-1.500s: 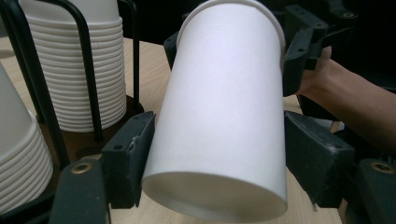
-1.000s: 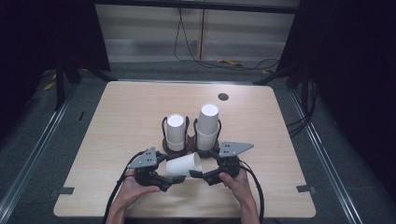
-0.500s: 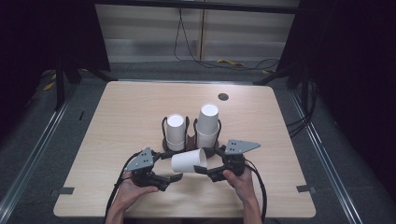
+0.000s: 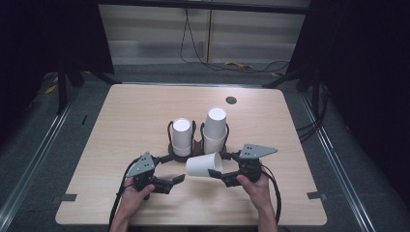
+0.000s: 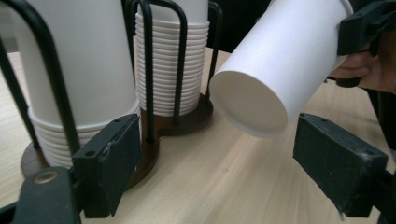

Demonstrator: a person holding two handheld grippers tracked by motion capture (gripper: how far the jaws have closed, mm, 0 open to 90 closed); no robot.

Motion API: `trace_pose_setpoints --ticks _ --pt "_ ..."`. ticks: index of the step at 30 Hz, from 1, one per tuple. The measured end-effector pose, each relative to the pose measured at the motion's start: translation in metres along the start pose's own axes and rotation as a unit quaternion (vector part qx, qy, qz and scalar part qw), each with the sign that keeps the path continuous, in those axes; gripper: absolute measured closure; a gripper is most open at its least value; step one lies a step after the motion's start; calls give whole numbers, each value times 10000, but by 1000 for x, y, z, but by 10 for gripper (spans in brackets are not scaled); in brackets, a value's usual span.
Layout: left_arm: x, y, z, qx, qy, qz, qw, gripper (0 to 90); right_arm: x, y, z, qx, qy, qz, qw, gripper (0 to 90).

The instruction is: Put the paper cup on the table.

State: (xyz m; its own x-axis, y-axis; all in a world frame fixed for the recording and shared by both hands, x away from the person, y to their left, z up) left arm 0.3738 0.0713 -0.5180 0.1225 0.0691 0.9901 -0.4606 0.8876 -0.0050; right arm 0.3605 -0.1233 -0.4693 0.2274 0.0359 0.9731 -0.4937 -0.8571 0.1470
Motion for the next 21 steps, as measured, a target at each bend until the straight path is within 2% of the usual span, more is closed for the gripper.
trace_pose_setpoints --ticks 1,3,8,10,13,14,15,17,19,21 --pt "0 0 -2 84 -4 9 10000 153 0 1 1 -15 -19 -12 10000 247" --pt "2 0 -5 246 -151 94 9995 154 -1 3 4 -114 -28 -33 9999 246" --pt "2 0 -8 399 -311 132 9986 153 -2 10 8 -271 -33 -126 9995 245" --pt "1 1 -9 490 -268 322 9979 154 -2 13 8 -334 -26 -144 9993 245" --pt "-3 3 -13 619 -299 323 9971 155 -2 17 9 -418 -18 -183 9990 245" --pt "-3 5 -13 658 -224 330 9970 156 -3 19 10 -487 -3 -227 9986 243" --pt "-2 6 -16 749 -288 323 9963 155 -3 20 12 -592 31 -288 9978 243" --pt "0 7 -17 840 -358 381 9951 156 -4 21 12 -611 42 -389 9974 243" --pt "-3 8 -20 928 -289 288 9949 156 -5 23 13 -722 42 -493 9962 243" --pt "-2 9 -22 994 -217 440 9938 156 -6 26 14 -826 56 -591 9948 243"
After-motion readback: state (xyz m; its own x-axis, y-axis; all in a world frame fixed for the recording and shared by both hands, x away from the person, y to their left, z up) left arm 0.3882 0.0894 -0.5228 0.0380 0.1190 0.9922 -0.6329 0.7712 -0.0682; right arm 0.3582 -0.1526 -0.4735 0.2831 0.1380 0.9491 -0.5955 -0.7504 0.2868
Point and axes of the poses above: each handheld gripper's, and its own axes: y roughly backward along the jaws, x roughly out of its top, z roughly to its right, the point moved 8 cm from there along -y, roughly forward along the jaws, and after that the axes turned 13 degrees about z, right-handed, at the moved point
